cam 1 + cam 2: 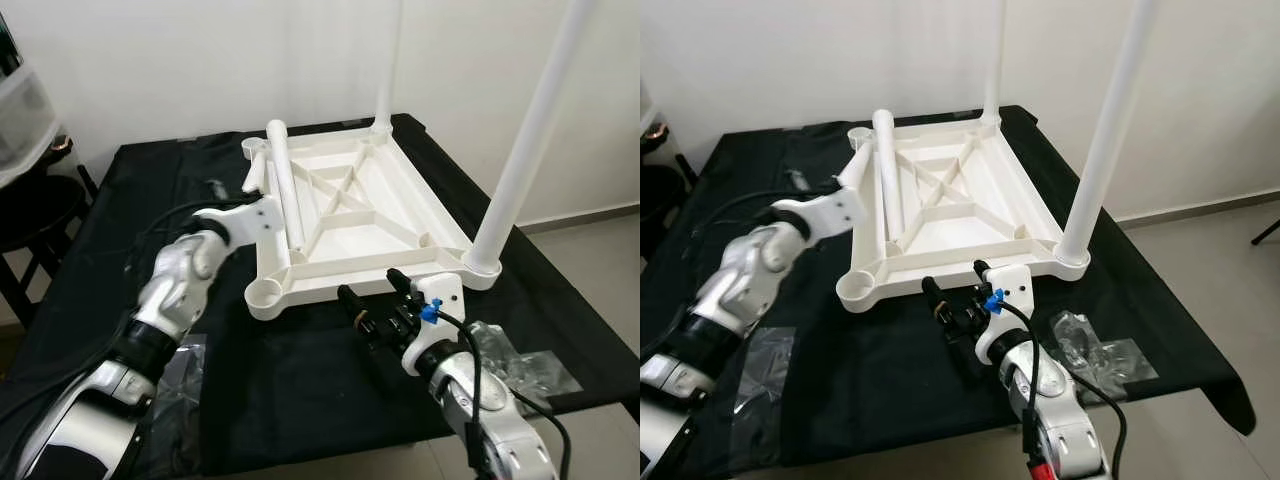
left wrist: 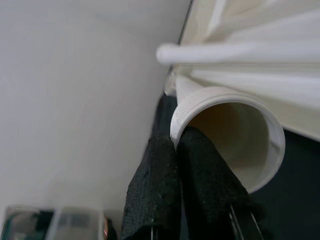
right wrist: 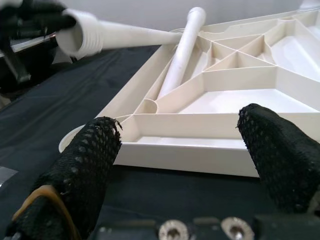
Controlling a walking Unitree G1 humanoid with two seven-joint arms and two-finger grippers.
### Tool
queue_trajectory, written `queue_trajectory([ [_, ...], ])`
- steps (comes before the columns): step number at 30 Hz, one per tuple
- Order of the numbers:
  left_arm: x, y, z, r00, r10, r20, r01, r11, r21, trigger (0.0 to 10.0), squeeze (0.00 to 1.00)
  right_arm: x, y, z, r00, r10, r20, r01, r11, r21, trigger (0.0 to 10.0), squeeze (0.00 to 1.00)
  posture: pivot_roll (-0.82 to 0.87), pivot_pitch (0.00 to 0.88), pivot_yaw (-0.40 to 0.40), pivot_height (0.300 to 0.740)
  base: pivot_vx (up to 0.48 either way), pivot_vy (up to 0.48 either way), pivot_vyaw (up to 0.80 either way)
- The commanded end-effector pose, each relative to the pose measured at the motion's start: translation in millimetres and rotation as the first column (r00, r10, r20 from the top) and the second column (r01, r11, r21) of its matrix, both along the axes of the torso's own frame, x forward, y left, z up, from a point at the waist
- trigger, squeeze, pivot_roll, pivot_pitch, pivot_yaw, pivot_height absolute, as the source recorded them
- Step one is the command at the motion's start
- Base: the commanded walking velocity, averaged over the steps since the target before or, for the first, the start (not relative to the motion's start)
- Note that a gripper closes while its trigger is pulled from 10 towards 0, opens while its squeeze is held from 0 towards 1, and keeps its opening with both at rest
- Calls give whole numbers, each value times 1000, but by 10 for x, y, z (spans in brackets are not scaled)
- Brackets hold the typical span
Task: Building children table
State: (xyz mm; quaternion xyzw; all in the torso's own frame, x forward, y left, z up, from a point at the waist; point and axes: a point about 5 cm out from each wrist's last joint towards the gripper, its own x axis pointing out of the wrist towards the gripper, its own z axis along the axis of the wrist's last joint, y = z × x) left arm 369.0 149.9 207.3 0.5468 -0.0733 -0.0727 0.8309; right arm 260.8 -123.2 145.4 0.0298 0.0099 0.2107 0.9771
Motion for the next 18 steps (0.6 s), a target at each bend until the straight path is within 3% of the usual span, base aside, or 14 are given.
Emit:
queue_trajectory([
  [1,-71,38,-1,999,15,32,-14,999,-32,0,0,11,14,29,1000,7,2,-7,1000,8,10000,0,-69,23,16,740,0,0,0],
  [3,-88,44,0,999,16,40,-15,999,-38,0,0,13,15,31,1000,8,2,-8,1000,8,10000,0,-69,23,16,740,0,0,0],
  [4,-169,81,2,997,26,75,-19,995,-97,0,0,28,7,53,1000,10,8,-10,1000,5,10000,0,-66,23,11,740,0,0,0],
  [6,-169,81,2,997,26,75,-19,995,-97,0,0,28,7,53,1000,10,8,-10,1000,5,10000,0,-66,23,11,740,0,0,0],
  [10,-249,107,15,994,26,110,-6,984,-179,0,0,59,-9,94,1000,7,21,-7,1000,4,10000,0,-63,23,8,740,0,0,0],
  [12,-316,156,47,990,41,136,-3,963,-269,0,0,98,-31,149,999,0,39,0,1000,4,10000,0,-63,22,4,740,0,0,0],
  [13,-316,156,47,990,41,136,-3,963,-269,0,0,98,-31,149,999,0,39,0,1000,4,10000,0,-63,22,4,740,0,0,0],
  [15,-378,251,98,985,64,163,3,924,-383,0,0,143,-70,222,998,-12,63,12,1000,7,10000,0,-59,23,2,740,0,0,0],
  [18,-400,279,120,983,67,173,12,909,-417,0,0,157,-84,246,997,-17,71,16,1000,9,10000,0,-58,23,1,740,0,0,0],
])
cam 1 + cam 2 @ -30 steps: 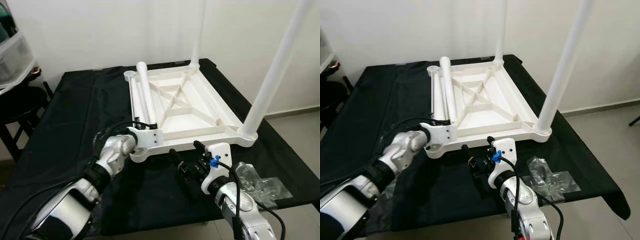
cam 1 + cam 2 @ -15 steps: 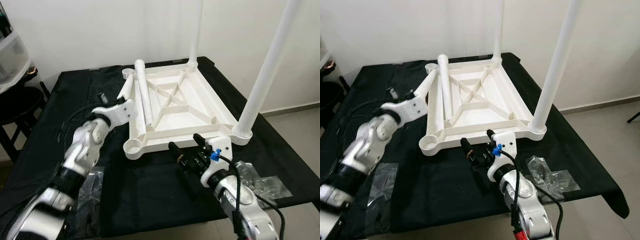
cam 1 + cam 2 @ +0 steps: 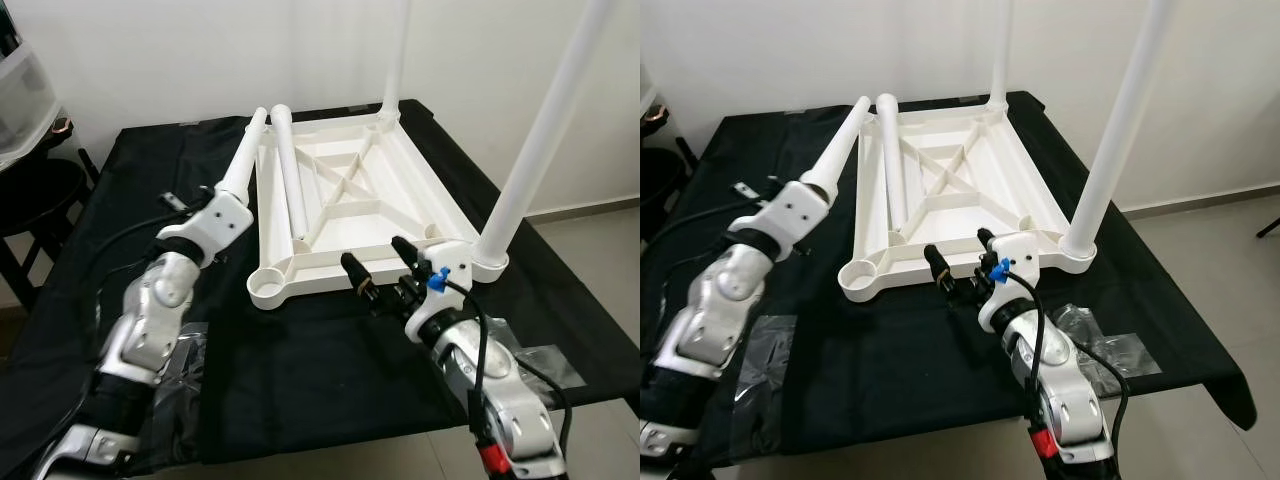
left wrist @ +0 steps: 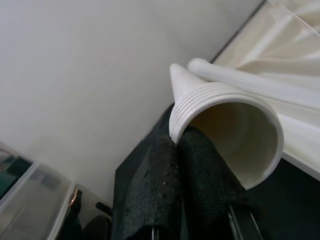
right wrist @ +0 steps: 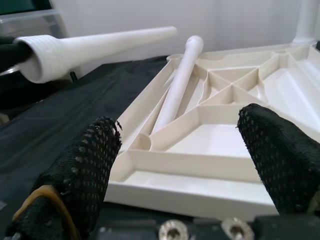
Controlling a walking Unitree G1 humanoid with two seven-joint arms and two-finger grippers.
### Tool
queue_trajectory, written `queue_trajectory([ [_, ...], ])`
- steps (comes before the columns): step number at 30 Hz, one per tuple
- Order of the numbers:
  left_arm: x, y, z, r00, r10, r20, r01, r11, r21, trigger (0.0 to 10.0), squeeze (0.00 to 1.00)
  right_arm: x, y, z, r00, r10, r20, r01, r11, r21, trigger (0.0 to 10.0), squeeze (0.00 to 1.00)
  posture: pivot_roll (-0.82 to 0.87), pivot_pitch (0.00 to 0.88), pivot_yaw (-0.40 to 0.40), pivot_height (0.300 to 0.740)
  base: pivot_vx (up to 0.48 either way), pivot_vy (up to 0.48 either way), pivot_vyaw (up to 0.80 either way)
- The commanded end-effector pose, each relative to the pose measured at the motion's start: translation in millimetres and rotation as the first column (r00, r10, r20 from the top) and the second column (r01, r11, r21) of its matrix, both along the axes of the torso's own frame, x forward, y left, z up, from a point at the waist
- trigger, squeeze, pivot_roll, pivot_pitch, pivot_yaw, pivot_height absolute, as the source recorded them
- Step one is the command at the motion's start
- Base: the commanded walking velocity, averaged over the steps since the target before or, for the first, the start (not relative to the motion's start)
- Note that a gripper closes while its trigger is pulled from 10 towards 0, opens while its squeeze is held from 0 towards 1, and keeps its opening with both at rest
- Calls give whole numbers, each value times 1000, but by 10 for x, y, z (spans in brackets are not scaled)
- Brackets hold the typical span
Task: Building children table
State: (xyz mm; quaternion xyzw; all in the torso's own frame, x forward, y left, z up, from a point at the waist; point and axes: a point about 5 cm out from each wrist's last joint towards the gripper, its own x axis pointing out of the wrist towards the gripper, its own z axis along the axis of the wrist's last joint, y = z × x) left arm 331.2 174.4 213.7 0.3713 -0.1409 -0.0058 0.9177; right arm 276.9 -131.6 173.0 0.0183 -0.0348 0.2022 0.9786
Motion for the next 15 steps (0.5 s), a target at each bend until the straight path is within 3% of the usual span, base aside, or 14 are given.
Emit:
queue_trajectory([
  [1,-57,61,96,998,-6,62,10,998,-62,0,0,19,-15,5,1000,-2,-9,2,1000,17,10000,0,-56,24,-1,740,0,0,0],
  [3,-122,94,178,992,-52,112,70,985,-160,0,0,76,-37,87,1000,-12,17,11,999,49,10000,0,-49,24,-7,740,0,0,0],
  [5,-144,103,204,990,-67,127,91,977,-192,0,0,94,-42,116,1000,-14,25,12,998,66,10000,0,-49,24,-7,740,0,0,0],
  [7,-194,124,245,982,-126,141,167,927,-337,0,0,175,-44,255,999,-13,47,4,982,190,10000,0,-43,25,-11,740,0,0,0],
  [8,-194,124,245,982,-126,141,167,927,-337,0,0,175,-44,255,999,-13,47,4,982,190,10000,0,-43,25,-11,740,0,0,0],
  [9,-209,135,244,977,-166,136,208,885,-416,0,0,209,-38,328,999,0,54,-15,961,275,10000,0,-43,25,-11,740,0,0,0],
  [10,-243,134,240,958,-254,135,287,800,-527,0,0,245,-8,452,996,66,64,-89,881,465,10000,0,-40,25,-13,740,0,0,0],
  [11,-243,134,240,958,-254,135,287,800,-527,0,0,245,-8,452,996,66,64,-89,881,465,10000,0,-40,25,-13,740,0,0,0],
  [13,-271,129,225,930,-342,138,350,701,-622,0,0,246,28,555,983,153,100,-182,766,616,10000,0,-36,27,-16,740,0,0,0],
  [15,-292,131,212,910,-389,145,382,649,-658,0,0,221,38,629,958,239,161,-279,636,720,10000,0,-33,30,-19,740,0,0,0],
])
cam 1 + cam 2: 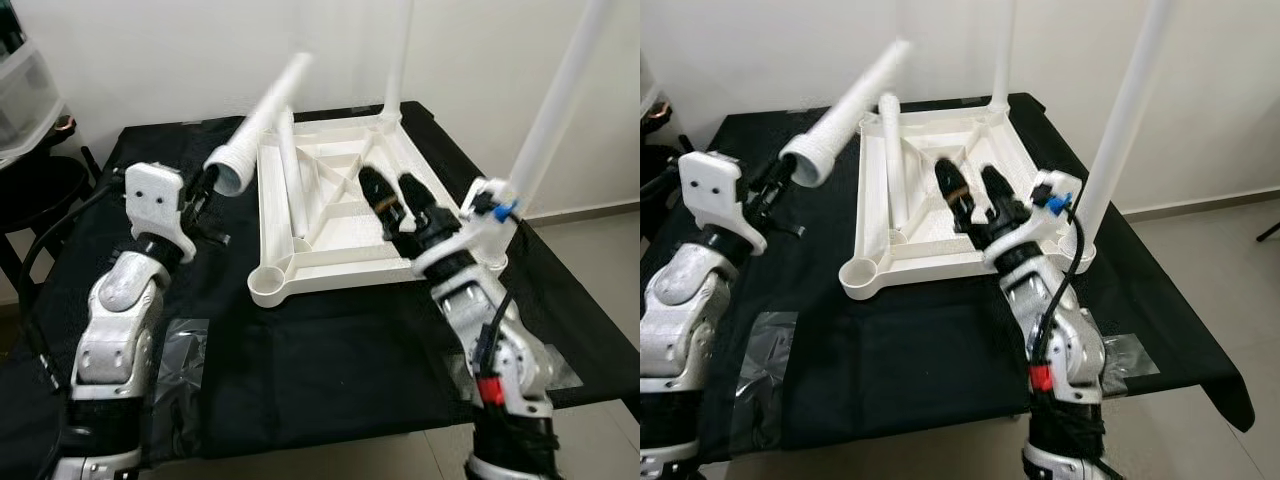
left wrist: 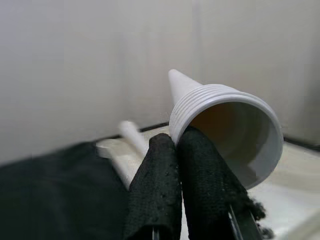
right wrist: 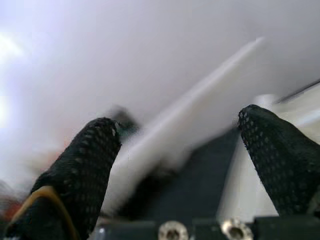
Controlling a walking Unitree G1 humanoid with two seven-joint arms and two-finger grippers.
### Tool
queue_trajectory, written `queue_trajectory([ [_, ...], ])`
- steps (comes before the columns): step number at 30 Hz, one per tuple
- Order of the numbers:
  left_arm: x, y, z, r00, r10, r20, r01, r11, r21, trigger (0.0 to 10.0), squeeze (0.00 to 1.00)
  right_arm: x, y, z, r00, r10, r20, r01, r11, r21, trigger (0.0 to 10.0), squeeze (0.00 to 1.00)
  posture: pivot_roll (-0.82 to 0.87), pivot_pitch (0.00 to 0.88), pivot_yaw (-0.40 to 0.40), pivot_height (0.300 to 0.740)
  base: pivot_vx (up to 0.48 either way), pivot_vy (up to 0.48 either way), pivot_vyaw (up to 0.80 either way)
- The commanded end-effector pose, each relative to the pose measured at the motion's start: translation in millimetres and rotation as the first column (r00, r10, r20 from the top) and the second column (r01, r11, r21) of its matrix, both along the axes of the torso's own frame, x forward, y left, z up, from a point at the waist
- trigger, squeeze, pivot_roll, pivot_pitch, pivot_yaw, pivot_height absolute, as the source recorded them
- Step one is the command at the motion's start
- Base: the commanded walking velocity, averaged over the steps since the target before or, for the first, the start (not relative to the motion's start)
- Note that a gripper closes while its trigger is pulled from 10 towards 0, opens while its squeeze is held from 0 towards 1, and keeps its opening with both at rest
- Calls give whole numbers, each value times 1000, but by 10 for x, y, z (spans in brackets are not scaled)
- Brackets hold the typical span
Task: Building children table
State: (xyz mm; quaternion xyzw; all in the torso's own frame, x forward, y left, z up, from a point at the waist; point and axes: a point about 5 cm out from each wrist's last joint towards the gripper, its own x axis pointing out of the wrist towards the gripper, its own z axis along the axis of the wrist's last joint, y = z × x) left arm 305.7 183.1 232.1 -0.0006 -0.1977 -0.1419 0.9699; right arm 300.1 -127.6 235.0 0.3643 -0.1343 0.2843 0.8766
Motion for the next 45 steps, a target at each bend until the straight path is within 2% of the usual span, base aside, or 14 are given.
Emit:
queue_trajectory([
  [1,-48,44,14,997,-72,0,71,994,-80,0,0,-23,17,42,989,141,35,-145,976,162,10000,1000,-29,31,-21,740,0,0,0],
  [6,-72,32,2,985,-174,5,172,966,-192,0,0,-64,66,112,955,275,113,-296,916,270,10000,1000,-25,33,-23,740,0,0,0],
  [12,-89,0,25,974,-224,27,223,941,-254,118,0,-59,98,80,951,296,93,-310,907,285,10000,1000,-26,39,-26,740,0,0,0],
  [13,-104,-25,39,967,-253,38,254,928,-273,1137,0,-49,114,44,951,302,69,-308,903,298,10000,1000,-27,40,-25,740,0,0,0],
  [14,-137,-61,61,951,-303,59,306,902,-305,3804,0,-34,135,-9,949,312,34,-307,898,315,10000,0,-28,40,-23,740,0,0,0],
  [16,-166,-88,77,937,-340,76,346,880,-324,3882,0,-24,148,-44,947,322,12,-308,893,328,10000,0,-25,40,-24,740,0,0,0],
  [17,-200,-114,87,921,-380,87,387,860,-334,5922,0,-17,156,-68,941,337,-4,-315,883,347,10000,0,-22,40,-26,740,0,0,0],
  [18,-221,-129,92,910,-404,94,411,847,-338,5922,0,-14,157,-77,938,347,-11,-320,877,359,10000,0,-20,40,-28,740,0,0,0],
  [20,-264,-156,92,887,-452,99,457,823,-337,7176,0,-9,159,-81,933,360,-13,-330,867,374,10000,0,-20,40,-28,740,0,0,0],
  [21,-300,-179,88,869,-485,100,489,807,-331,8745,0,-4,165,-87,929,369,-14,-337,863,377,10000,0,-15,38,-30,740,0,0,0],
  [24,-353,-210,81,836,-540,96,539,776,-328,8824,0,2,165,-92,920,392,-13,-357,850,387,10000,0,-12,36,-32,740,0,0,0],
  [25,-388,-241,73,814,-574,92,569,756,-323,10000,0,1,179,-87,911,411,-8,-377,842,385,10000,0,-11,35,-32,740,0,0,0],
  [32,-480,-381,49,750,-657,78,644,697,-316,10000,0,-111,323,61,826,551,117,-555,761,336,10000,0,-9,35,-26,740,0,0,0],
  [45,-563,-458,25,698,-713,66,689,643,-335,10000,0,-84,345,172,806,564,181,-587,719,373,10000,0,-6,38,-24,740,0,0,0],
])
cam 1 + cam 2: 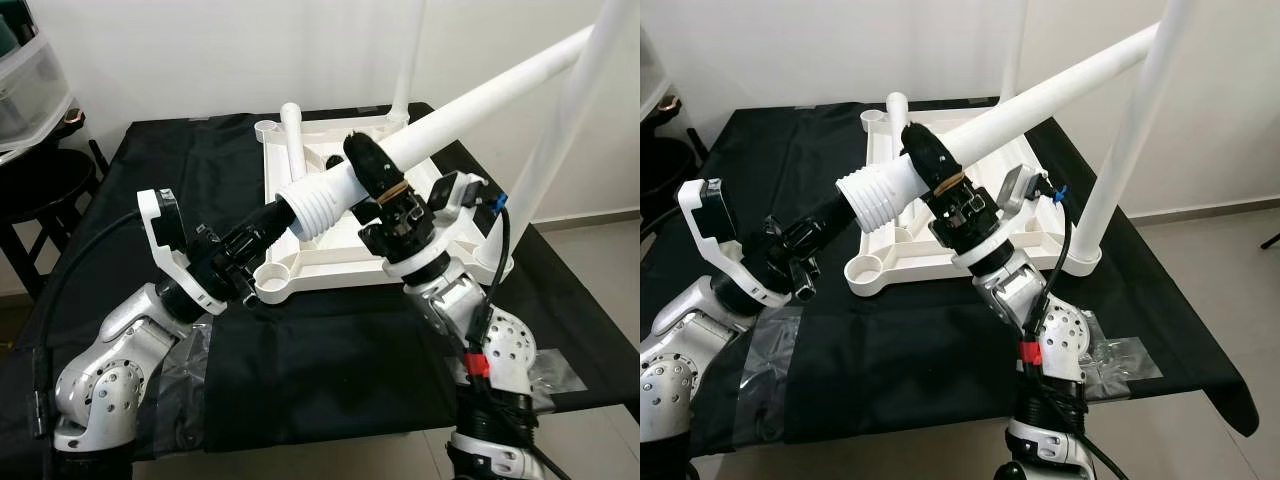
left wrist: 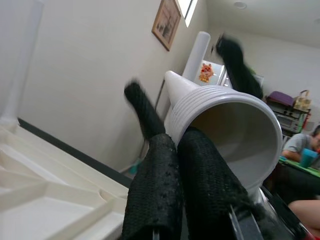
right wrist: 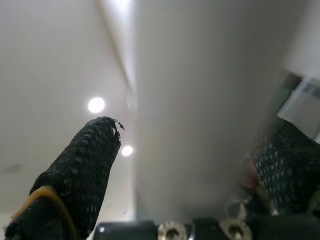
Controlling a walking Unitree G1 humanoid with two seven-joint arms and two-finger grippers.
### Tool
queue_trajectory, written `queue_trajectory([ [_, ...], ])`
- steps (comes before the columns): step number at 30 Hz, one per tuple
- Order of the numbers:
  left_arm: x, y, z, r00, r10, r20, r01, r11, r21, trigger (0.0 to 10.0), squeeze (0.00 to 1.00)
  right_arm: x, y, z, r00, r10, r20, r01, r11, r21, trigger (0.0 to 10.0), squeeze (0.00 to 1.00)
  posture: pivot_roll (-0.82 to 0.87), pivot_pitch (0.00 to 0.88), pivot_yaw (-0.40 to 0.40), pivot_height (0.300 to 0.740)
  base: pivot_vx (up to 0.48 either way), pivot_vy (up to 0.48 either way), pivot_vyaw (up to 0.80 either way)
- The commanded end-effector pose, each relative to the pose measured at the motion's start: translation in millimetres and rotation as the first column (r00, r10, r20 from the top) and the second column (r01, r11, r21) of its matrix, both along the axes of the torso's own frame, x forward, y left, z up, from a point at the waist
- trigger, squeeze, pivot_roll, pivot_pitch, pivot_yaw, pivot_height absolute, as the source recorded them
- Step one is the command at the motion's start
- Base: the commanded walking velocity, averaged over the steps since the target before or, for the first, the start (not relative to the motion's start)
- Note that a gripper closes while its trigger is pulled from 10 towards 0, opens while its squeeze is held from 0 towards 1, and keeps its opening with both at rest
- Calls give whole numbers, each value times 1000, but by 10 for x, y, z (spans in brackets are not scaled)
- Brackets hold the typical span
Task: Building children table
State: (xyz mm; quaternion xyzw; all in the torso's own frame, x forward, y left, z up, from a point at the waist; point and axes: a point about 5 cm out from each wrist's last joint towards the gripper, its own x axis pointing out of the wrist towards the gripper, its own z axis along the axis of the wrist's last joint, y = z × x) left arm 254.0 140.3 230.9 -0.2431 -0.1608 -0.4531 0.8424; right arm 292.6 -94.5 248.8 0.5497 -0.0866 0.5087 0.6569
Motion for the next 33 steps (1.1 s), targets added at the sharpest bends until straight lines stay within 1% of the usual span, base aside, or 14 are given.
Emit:
queue_trajectory([
  [1,-55,-38,31,999,-44,19,44,999,-10,10000,0,-13,13,49,999,21,24,-22,999,42,10000,0,-6,38,-24,740,0,0,0],
  [8,-72,-62,18,998,-62,14,62,998,-8,10000,0,-41,19,103,998,39,54,-43,996,75,10000,0,-8,36,-23,740,0,0,0],
  [9,-70,-67,17,998,-65,14,65,998,-9,10000,0,-50,20,124,997,45,64,-51,995,88,863,0,-10,34,-22,740,0,0,0],
  [10,-69,-70,18,998,-67,13,67,998,-10,10000,0,-55,19,138,996,49,69,-56,994,97,196,0,-10,34,-22,740,0,0,0],
  [11,-69,-72,22,998,-68,14,69,998,-12,10000,0,-59,14,145,996,51,71,-58,993,102,0,0,-11,33,-23,740,0,0,0],
  [24,-79,-52,24,997,-76,15,76,997,-11,10000,0,-85,-28,127,997,52,65,-58,993,102,0,0,-19,30,-22,740,0,0,0],
  [28,-86,-70,14,996,-90,15,90,996,1,10000,0,-90,-21,123,996,53,65,-59,994,91,0,0,-23,27,-22,740,0,0,0],
  [29,-73,-81,-4,996,-87,4,87,996,14,10000,0,-88,-5,112,997,48,60,-52,996,66,0,0,-24,27,-21,740,0,0,0],
  [30,-41,-65,-11,998,-66,-15,66,998,0,10000,1000,-84,4,104,997,43,56,-46,998,51,0,0,-24,27,-21,740,0,0,0],
  [31,-41,-65,-11,998,-66,-15,66,998,0,10000,1000,-84,4,104,997,43,56,-46,998,51,0,0,-24,27,-21,740,0,0,0],
  [33,-4,-21,-1,999,-41,-35,39,999,-33,10000,1000,-62,12,90,999,20,47,-21,999,25,0,0,-24,27,-20,740,0,0,0],
])
